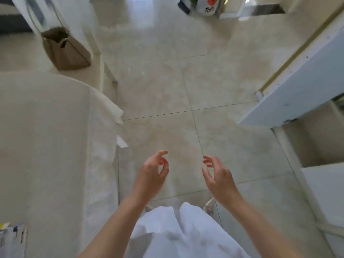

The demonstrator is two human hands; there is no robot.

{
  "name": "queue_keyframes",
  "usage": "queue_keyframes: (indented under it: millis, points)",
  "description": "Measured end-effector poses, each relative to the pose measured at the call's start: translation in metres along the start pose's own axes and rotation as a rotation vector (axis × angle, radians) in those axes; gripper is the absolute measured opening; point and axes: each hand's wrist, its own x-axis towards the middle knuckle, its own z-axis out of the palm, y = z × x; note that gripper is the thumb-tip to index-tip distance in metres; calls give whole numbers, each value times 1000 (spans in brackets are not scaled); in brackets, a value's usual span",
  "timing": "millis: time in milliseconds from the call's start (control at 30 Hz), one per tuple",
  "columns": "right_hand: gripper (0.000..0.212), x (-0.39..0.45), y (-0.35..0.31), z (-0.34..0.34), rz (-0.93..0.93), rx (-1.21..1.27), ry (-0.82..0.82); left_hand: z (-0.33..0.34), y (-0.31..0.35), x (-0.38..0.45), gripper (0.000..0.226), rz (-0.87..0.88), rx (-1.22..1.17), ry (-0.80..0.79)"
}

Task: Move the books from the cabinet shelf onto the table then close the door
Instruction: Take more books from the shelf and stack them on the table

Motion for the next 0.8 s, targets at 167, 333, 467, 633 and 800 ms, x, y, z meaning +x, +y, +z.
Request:
queue_keyframes:
  millis: [167, 333, 467, 633, 800]
  points:
    - [35, -21, 91, -86, 128, -17, 137, 102, 82, 36, 30, 131, -14, -141]
    - [36, -31, 173, -164, 204, -34, 245, 213, 166, 56, 30, 204, -93, -272]
    - [38, -40, 214, -218, 285, -4, 316, 274, 221, 61, 31, 245, -102, -376]
    - [38, -41, 253, -268, 379, 32, 405, 324, 270, 79, 29, 278, -65, -513]
    - [37, -30, 289, -303, 478, 88, 493, 367, 309, 114, 30, 299, -33, -630]
